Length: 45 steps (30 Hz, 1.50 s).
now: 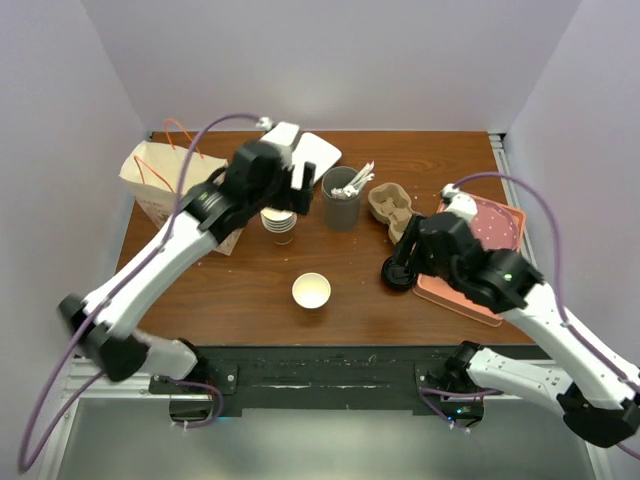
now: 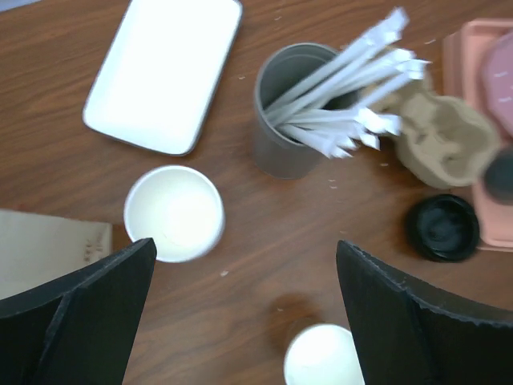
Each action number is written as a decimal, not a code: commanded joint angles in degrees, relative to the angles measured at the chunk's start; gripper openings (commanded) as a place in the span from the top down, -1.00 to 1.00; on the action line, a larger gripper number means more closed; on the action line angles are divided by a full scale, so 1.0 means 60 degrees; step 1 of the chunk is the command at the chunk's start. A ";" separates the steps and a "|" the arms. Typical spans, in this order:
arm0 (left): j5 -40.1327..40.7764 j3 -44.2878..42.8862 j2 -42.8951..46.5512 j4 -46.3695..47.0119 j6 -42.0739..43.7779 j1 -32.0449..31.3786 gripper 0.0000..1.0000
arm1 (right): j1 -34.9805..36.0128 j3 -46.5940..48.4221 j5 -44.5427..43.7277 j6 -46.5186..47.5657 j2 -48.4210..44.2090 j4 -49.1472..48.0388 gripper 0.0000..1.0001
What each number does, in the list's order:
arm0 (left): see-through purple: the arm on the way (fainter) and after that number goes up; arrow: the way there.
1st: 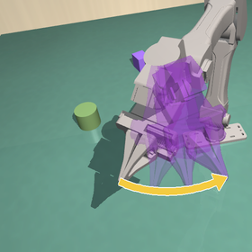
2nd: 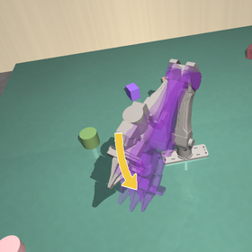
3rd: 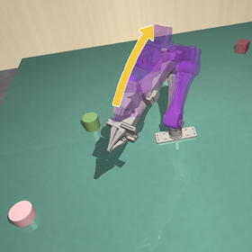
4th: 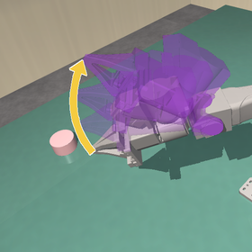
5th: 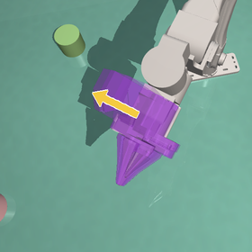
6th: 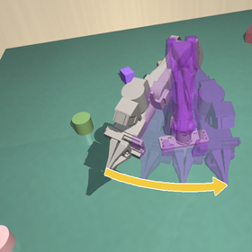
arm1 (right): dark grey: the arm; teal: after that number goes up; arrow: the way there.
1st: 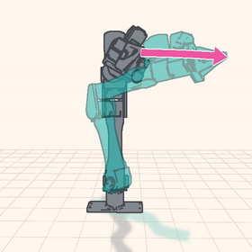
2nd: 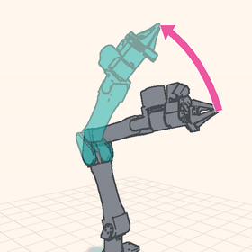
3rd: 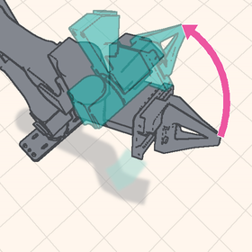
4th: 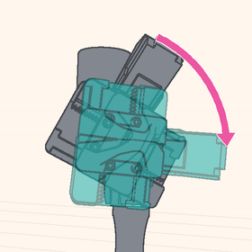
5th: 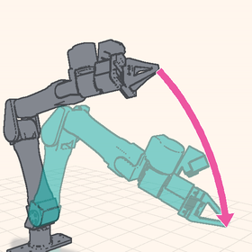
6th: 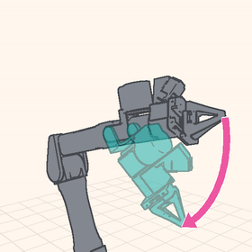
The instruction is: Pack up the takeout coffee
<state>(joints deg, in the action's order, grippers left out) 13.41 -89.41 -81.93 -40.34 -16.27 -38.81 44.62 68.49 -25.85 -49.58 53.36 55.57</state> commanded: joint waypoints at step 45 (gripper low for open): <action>-0.3290 0.5585 0.5247 0.0834 -0.2473 -0.0007 -1.00 | -0.0435 -0.2963 0.0001 0.3459 0.5228 -0.4282 0.46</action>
<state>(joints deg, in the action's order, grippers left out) -4.86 -52.88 -50.26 -37.01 -31.90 -38.81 42.30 48.82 -24.53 -28.82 84.88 30.37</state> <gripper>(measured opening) 0.997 0.318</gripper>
